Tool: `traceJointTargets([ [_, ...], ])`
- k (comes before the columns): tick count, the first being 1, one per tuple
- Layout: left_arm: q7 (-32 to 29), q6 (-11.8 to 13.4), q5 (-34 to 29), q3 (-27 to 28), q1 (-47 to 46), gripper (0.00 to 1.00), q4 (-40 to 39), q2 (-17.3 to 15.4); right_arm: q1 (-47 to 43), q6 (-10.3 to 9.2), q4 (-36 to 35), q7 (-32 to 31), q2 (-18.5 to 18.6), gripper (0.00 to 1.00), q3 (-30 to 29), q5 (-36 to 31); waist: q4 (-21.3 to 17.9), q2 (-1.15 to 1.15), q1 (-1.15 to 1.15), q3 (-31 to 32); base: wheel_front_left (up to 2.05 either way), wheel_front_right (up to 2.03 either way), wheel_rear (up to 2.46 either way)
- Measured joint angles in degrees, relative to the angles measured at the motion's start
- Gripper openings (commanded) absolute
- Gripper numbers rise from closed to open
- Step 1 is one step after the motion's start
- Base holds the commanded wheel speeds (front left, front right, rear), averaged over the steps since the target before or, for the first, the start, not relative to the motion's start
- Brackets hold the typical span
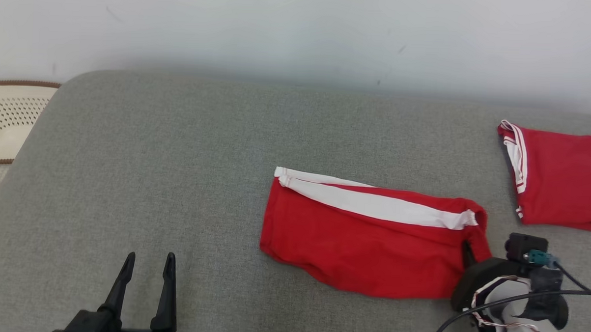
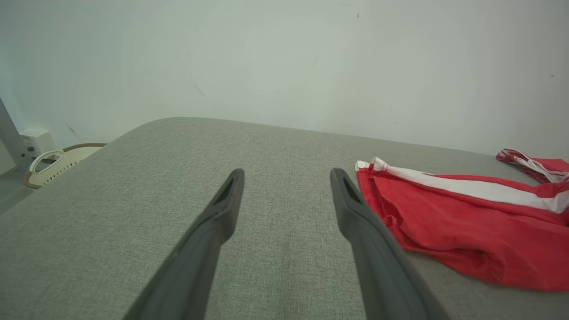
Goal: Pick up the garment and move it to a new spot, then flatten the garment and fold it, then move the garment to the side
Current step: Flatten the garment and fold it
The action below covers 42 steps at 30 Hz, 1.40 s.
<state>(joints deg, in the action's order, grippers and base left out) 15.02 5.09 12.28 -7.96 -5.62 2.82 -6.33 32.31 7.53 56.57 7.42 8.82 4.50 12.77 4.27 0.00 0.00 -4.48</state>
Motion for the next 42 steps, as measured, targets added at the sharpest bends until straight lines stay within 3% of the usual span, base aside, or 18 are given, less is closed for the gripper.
traceJointTargets([
  [5,0.0,-0.31,-0.05,0.44,1.09,1.0,-0.05,0.27,-0.05,0.0,-0.82,-0.48,3.28,0.0,1.12,1.41,-0.81,0.0,0.0,1.35,0.0,0.0,0.0],
  [10,0.0,-0.55,-0.03,0.63,2.15,1.0,0.19,0.69,-0.34,0.0,-4.77,-3.94,3.66,0.0,3.99,6.69,-1.77,0.0,0.0,2.34,0.0,0.0,0.0],
  [18,0.0,-0.97,-0.03,0.26,2.38,1.0,0.51,1.41,-2.47,-0.01,-18.84,-14.34,3.42,0.0,9.57,20.69,-2.29,0.0,0.0,3.35,0.0,0.0,0.0],
  [26,0.0,-1.45,0.14,-0.48,2.14,1.0,0.91,2.11,-4.54,-0.03,-30.1,-23.19,1.15,0.0,10.71,30.73,-0.39,0.0,-0.01,3.14,0.0,0.0,0.0],
  [32,0.0,-1.78,0.21,-1.69,1.88,1.0,1.74,2.66,-4.35,-0.04,-30.1,-25.2,-1.68,0.0,10.85,29.66,1.53,0.0,-0.01,2.77,0.0,0.0,0.0],
  [42,0.0,-1.97,0.51,-3.53,0.57,1.0,2.48,3.15,0.62,-0.05,-22.61,-25.39,-5.35,0.0,10.17,27.26,4.35,0.0,-0.01,1.22,0.0,0.0,0.0],
])
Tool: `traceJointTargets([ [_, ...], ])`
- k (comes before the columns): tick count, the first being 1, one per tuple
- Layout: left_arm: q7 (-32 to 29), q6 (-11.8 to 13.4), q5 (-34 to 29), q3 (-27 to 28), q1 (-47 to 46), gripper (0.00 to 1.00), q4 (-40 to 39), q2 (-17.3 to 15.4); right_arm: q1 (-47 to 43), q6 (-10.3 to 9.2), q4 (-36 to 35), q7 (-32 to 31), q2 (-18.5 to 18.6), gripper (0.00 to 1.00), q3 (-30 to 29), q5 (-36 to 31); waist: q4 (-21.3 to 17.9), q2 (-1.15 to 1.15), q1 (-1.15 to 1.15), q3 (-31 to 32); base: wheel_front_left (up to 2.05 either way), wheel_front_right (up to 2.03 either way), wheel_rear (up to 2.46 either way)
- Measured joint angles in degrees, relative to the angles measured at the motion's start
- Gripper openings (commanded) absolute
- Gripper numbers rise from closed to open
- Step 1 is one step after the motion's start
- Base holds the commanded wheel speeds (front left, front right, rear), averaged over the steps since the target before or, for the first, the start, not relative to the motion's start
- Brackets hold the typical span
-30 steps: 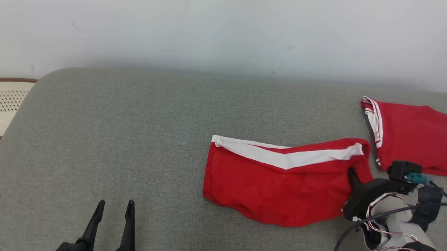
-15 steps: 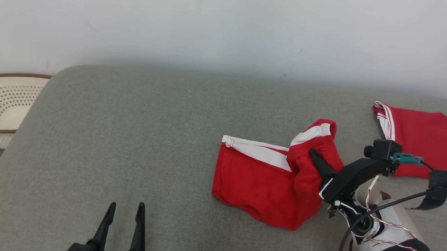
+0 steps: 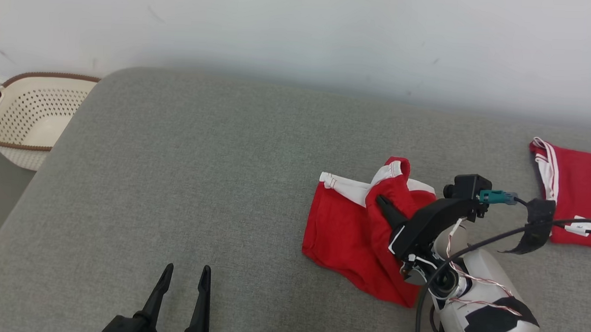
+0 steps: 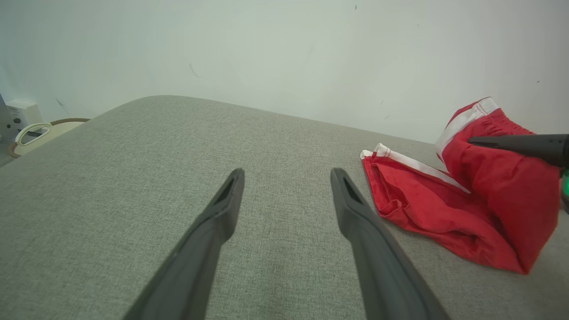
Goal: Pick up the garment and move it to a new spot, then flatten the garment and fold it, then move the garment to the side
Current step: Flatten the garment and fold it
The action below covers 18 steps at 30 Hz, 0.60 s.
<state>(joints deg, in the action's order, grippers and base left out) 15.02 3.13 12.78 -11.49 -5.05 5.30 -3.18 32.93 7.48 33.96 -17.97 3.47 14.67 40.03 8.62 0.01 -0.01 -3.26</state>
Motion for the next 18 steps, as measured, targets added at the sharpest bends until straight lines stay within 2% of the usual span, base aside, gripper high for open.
traceJointTargets([
  [6,0.0,0.02,0.35,-1.02,-1.06,1.0,0.26,0.12,3.96,0.0,6.17,1.9,-0.4,0.0,0.47,-1.27,1.11,0.0,0.0,-1.1,0.0,0.0,0.0],
  [17,0.0,0.29,1.34,-3.07,-2.39,1.0,1.18,0.23,8.28,0.0,13.73,7.77,-0.48,0.0,7.66,0.15,2.99,0.0,0.01,-2.14,0.0,0.0,0.0],
  [18,0.0,0.46,1.41,-3.13,-2.43,1.0,1.34,0.24,8.62,0.0,14.29,8.2,-0.47,0.25,8.15,0.25,3.02,0.0,0.01,-2.12,0.0,0.0,0.0],
])
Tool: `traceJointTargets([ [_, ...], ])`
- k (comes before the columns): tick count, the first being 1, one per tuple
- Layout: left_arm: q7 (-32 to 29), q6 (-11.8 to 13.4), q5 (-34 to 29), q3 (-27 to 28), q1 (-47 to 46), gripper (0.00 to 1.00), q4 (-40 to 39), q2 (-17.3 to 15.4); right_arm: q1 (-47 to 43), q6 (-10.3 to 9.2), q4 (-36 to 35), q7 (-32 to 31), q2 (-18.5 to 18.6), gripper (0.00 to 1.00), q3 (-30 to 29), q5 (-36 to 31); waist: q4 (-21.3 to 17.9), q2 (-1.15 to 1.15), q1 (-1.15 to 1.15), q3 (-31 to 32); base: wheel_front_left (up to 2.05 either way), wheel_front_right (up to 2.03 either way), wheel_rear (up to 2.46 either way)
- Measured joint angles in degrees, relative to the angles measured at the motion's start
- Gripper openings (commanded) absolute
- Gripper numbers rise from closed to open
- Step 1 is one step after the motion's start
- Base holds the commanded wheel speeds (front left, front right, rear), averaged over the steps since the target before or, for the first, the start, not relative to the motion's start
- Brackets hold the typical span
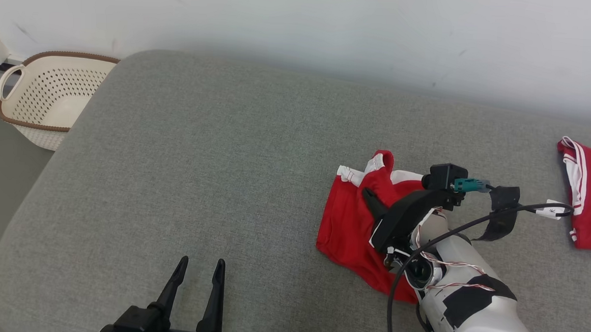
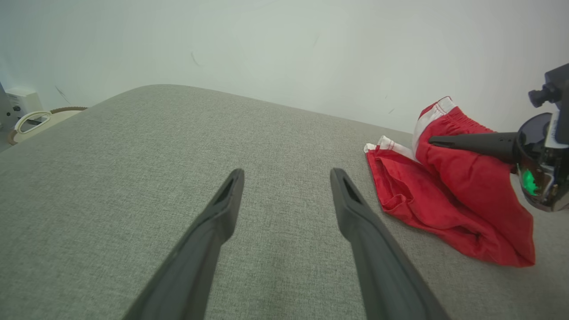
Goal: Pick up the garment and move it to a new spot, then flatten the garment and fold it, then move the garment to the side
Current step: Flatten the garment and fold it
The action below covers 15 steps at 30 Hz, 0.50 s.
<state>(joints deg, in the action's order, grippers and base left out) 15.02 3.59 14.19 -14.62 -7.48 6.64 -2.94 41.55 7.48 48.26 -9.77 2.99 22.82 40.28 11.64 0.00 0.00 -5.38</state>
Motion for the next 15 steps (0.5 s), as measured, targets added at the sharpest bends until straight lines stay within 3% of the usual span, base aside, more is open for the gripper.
traceJointTargets([
  [1,0.0,0.03,0.02,-0.02,-0.08,1.0,0.14,0.0,0.21,0.0,0.43,0.62,0.0,0.73,0.6,0.14,-0.01,0.0,0.0,0.06,0.0,0.0,0.0],
  [2,0.0,0.05,0.08,-0.01,-0.18,1.0,0.2,0.0,0.27,0.0,0.75,1.22,-0.01,1.0,1.01,0.42,-0.05,0.0,0.0,0.15,0.0,0.0,0.0],
  [15,0.0,0.37,-0.31,2.29,0.91,1.0,-0.05,0.01,0.17,0.0,-3.45,11.89,1.3,1.0,3.36,0.51,-2.16,0.0,0.0,2.42,0.0,0.0,0.0],
])
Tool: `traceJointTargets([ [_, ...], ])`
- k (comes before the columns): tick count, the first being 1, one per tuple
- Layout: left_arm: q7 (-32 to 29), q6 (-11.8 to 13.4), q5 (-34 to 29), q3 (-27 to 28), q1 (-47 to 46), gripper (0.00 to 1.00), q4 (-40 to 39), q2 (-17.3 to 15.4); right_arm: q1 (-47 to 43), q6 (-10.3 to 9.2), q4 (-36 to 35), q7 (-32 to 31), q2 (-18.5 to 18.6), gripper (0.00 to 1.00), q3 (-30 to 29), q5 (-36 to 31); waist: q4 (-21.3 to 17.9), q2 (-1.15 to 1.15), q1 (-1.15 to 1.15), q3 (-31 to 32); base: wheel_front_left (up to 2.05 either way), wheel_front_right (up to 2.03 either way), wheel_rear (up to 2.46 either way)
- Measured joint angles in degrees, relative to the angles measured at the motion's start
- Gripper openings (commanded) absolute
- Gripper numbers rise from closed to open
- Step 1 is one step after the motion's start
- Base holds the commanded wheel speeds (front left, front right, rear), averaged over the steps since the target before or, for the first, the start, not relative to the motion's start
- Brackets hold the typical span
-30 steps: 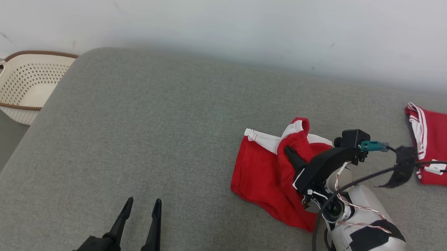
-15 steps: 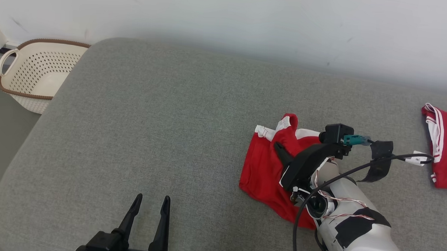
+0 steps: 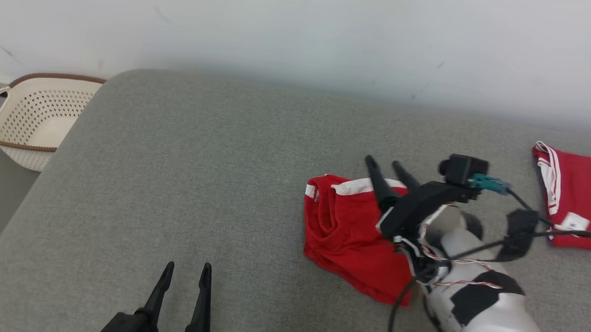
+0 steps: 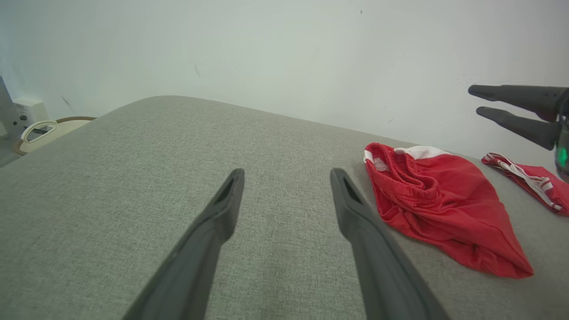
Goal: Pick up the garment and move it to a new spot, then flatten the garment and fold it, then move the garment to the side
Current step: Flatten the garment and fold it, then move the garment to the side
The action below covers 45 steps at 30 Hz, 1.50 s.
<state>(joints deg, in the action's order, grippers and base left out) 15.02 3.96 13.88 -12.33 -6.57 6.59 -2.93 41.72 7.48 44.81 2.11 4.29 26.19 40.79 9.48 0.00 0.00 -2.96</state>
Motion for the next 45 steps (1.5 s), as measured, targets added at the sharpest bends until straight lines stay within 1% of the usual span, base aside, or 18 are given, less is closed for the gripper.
traceJointTargets([
  [5,0.0,0.15,-0.36,1.04,0.87,1.0,-0.99,-0.01,-1.92,0.0,-2.52,2.54,4.52,1.0,-1.38,-3.09,-1.08,0.0,0.0,0.51,0.0,0.0,0.0],
  [9,0.0,0.16,-0.91,2.34,1.92,1.0,-1.52,-0.1,-3.86,0.0,-3.82,3.01,6.57,1.0,-3.9,-4.87,-1.88,0.0,0.0,0.67,0.0,0.0,0.0],
  [13,0.0,0.15,-1.4,3.12,1.96,1.0,-2.0,-0.13,-6.01,0.0,-4.3,2.45,7.47,1.0,-6.15,-6.93,-2.44,0.0,0.0,0.6,0.0,0.0,0.0],
  [16,0.0,0.09,-1.51,3.45,1.97,1.0,-2.18,-0.13,-7.34,0.0,-4.13,1.83,7.15,1.0,-7.36,-8.36,-2.56,0.0,0.0,0.36,0.0,0.0,0.0],
  [20,0.0,-0.29,-1.85,3.56,1.96,1.0,-2.26,-0.11,-9.25,0.0,-3.16,0.63,5.49,1.0,-8.36,-9.43,-2.35,0.0,0.0,0.1,0.0,0.0,0.0],
  [29,0.0,-0.68,-2.08,3.53,1.86,1.0,-2.14,-0.09,-10.57,0.0,1.83,-1.11,2.93,1.0,-10.01,-11.07,-1.18,0.0,0.0,-0.63,0.0,0.0,0.0],
  [33,0.0,-0.77,-2.08,3.49,1.83,1.0,-1.99,-0.08,-10.49,0.0,4.66,-1.45,2.29,1.0,-10.03,-11.49,-0.57,0.0,0.0,-1.01,0.0,0.0,0.0],
  [38,0.0,-0.77,-2.08,3.43,1.82,1.0,-1.92,-0.07,-9.9,0.0,6.53,-1.67,1.18,1.0,-9.03,-11.24,-0.08,0.0,0.0,-1.19,0.0,0.0,0.0],
  [39,0.0,-0.77,-2.08,3.42,1.82,1.0,-1.91,-0.07,-9.6,0.0,6.79,-1.75,0.98,0.87,-8.77,-10.89,-0.07,0.0,0.0,-1.18,0.0,0.0,0.0],
  [40,0.0,-0.77,-2.08,3.44,1.82,1.0,-1.9,-0.05,-9.42,0.0,7.09,-2.14,0.84,0.58,-8.5,-10.56,-0.06,0.0,0.0,-1.16,0.0,0.0,0.0],
  [41,0.0,-0.76,-2.08,3.47,1.82,1.0,-1.86,-0.05,-9.38,0.0,7.53,-2.43,0.74,0.36,-8.2,-10.42,-0.08,0.0,0.0,-1.14,0.0,0.0,0.0],
  [42,0.0,-0.76,-2.08,3.49,1.82,1.0,-1.8,-0.05,-9.37,0.0,7.83,-2.59,0.68,0.07,-7.93,-10.25,-0.11,0.0,0.0,-1.1,0.0,0.0,0.0],
  [43,0.0,-0.76,-2.08,3.47,1.82,1.0,-1.74,-0.05,-9.34,0.0,8.08,-2.61,0.65,0.0,-7.73,-9.98,-0.15,0.0,0.0,-1.07,0.0,0.0,0.0],
  [45,0.0,-0.76,-2.08,3.48,1.82,1.0,-1.62,-0.04,-9.29,0.0,8.49,-2.67,0.51,0.0,-7.23,-9.44,-0.25,0.0,0.0,-1.03,0.0,0.0,0.0],
])
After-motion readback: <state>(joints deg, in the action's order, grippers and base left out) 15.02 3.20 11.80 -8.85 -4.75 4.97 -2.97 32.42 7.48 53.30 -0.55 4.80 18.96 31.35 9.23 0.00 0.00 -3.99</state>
